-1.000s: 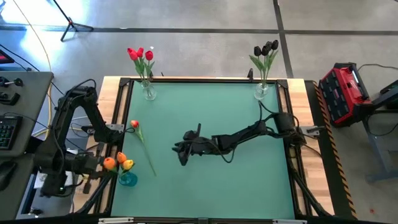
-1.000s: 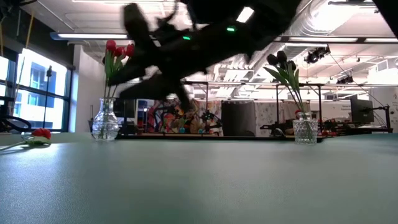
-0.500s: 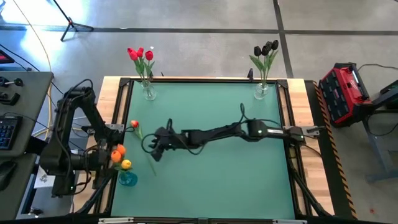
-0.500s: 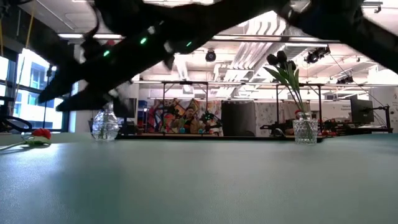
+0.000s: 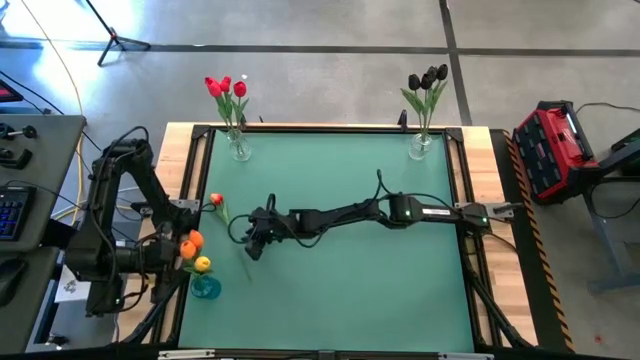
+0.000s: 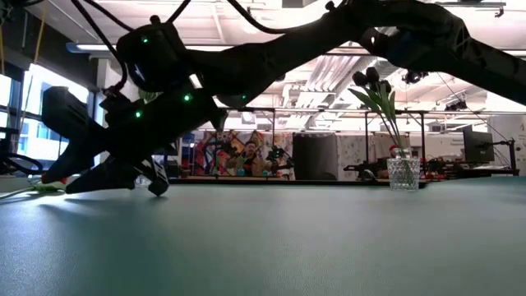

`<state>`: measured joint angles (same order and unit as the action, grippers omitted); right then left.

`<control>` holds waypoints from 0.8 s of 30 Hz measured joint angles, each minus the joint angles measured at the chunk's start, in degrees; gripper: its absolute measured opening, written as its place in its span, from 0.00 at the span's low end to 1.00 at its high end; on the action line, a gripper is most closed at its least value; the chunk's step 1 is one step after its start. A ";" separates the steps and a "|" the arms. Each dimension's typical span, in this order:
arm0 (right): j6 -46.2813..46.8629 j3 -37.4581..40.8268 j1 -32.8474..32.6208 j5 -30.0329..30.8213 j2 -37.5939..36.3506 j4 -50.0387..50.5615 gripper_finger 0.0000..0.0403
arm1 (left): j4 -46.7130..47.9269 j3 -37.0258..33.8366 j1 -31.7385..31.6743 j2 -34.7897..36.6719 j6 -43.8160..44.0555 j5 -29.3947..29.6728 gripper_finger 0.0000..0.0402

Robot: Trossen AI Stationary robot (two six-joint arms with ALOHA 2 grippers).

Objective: Sort flowers into vase by color
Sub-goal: Put the orange tulip into the blue vase

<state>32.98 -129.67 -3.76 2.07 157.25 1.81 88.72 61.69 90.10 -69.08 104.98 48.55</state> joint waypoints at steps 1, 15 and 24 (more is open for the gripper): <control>-0.02 0.00 -0.07 0.17 0.00 0.19 0.31 | 0.17 0.00 -0.41 0.00 -0.03 -0.24 0.42; -2.46 0.11 -1.69 2.61 -5.08 10.01 0.31 | 1.29 0.00 -6.72 6.49 0.02 5.55 0.42; -8.92 0.09 -3.17 12.28 -13.83 28.98 0.31 | 1.34 0.00 -12.40 13.75 5.24 6.12 0.42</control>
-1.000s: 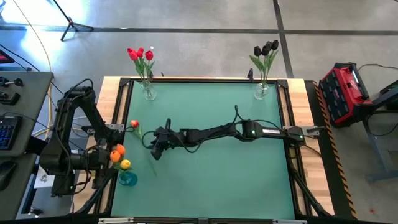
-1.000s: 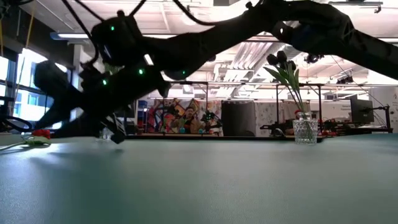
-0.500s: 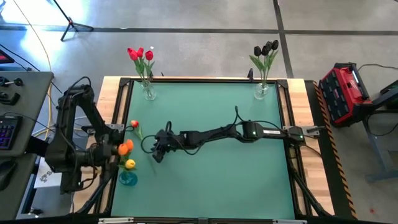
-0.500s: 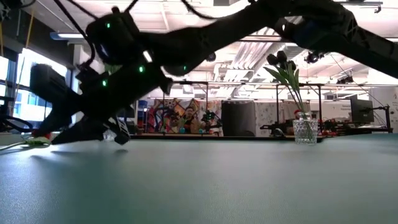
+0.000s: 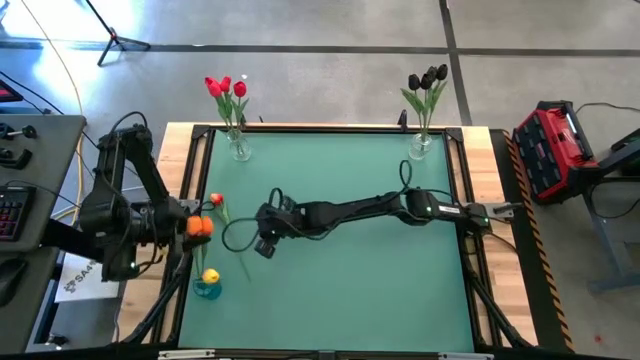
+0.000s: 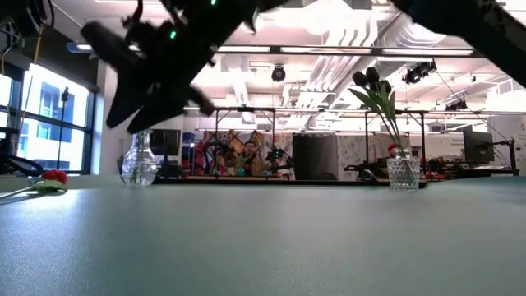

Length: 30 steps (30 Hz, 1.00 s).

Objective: Sort flowers into vase by color
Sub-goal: Put the orange tulip into the blue vase

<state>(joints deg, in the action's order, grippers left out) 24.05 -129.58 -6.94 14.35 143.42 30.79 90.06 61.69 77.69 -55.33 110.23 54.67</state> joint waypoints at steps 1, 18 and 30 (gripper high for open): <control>0.04 0.00 -0.36 0.71 -0.79 2.15 0.31 | -0.02 0.00 -0.84 0.47 0.10 0.41 0.42; 0.35 0.00 -6.04 20.98 -11.27 30.89 0.31 | -0.41 5.61 -6.85 4.68 -11.13 8.52 0.42; -6.34 0.00 -10.85 16.30 -18.77 31.76 0.31 | -1.11 11.21 -11.04 4.79 -21.58 12.17 0.42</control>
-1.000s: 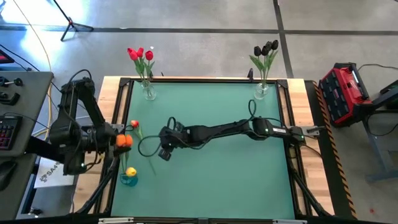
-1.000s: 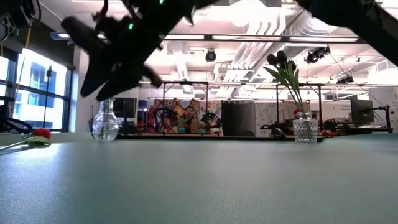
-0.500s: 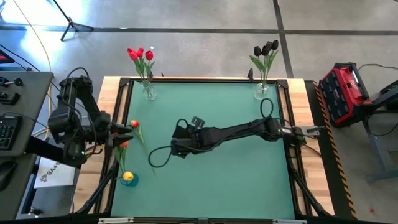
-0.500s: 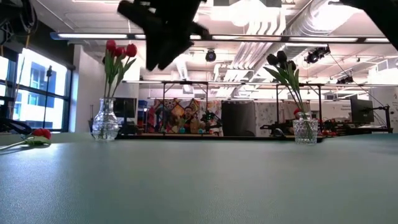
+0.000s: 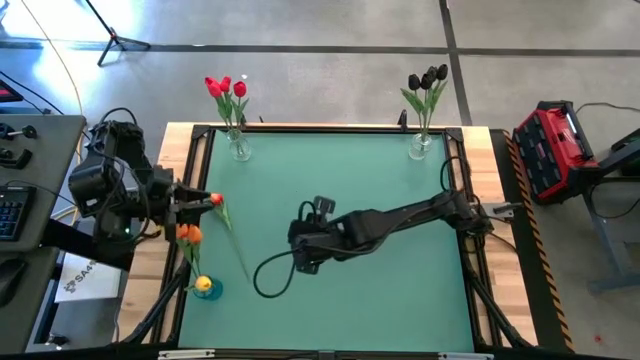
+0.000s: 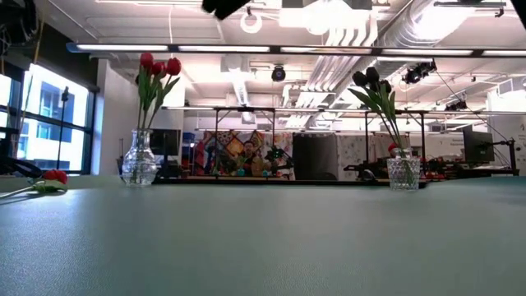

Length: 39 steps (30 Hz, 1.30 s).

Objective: Sort flowers into vase by color
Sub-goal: Put the orange tulip into the blue vase

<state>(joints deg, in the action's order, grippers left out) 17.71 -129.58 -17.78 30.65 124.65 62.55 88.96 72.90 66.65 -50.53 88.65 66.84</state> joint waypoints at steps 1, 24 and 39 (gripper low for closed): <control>0.33 0.00 -0.16 0.95 -0.74 0.72 0.31 | 0.29 0.00 -0.87 0.26 -0.45 -0.18 0.42; 21.68 2.70 -0.89 16.38 -8.41 26.04 0.31 | 1.01 -0.07 -27.35 -4.41 -3.40 -14.64 0.35; 26.50 53.92 -0.79 9.24 -32.70 -15.59 0.31 | -1.49 -0.11 -34.59 -10.92 -9.78 -26.99 0.30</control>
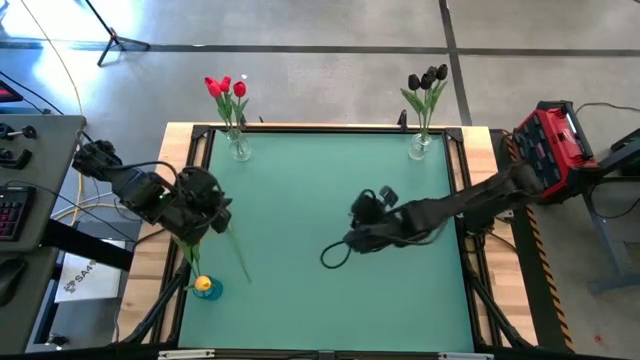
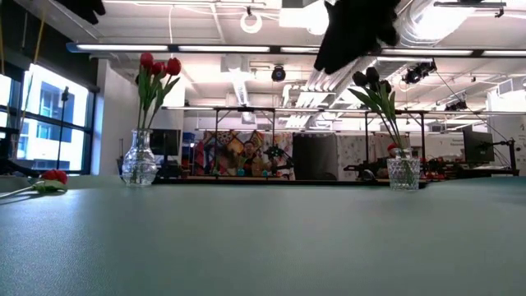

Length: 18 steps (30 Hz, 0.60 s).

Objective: Sort flowers into vase by color
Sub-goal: Put the orange tulip into the blue vase

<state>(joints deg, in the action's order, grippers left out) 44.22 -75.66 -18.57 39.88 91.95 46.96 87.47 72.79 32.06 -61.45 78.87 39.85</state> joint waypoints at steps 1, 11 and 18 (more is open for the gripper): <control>-0.79 4.31 0.19 -1.69 -2.04 -5.96 0.31 | -0.53 0.00 -0.50 0.00 -0.07 1.15 0.30; 1.46 31.25 4.01 -11.65 -9.77 -43.85 0.31 | -7.30 -7.05 -14.55 -0.98 -4.23 -5.38 0.30; 1.79 36.86 4.79 -11.98 -9.78 -48.43 0.31 | -8.62 -16.53 -20.72 -2.22 2.15 -10.13 0.30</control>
<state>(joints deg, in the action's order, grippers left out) 46.01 -38.79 -13.78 27.90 82.17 -1.48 78.85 56.27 11.35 -63.67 81.03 29.72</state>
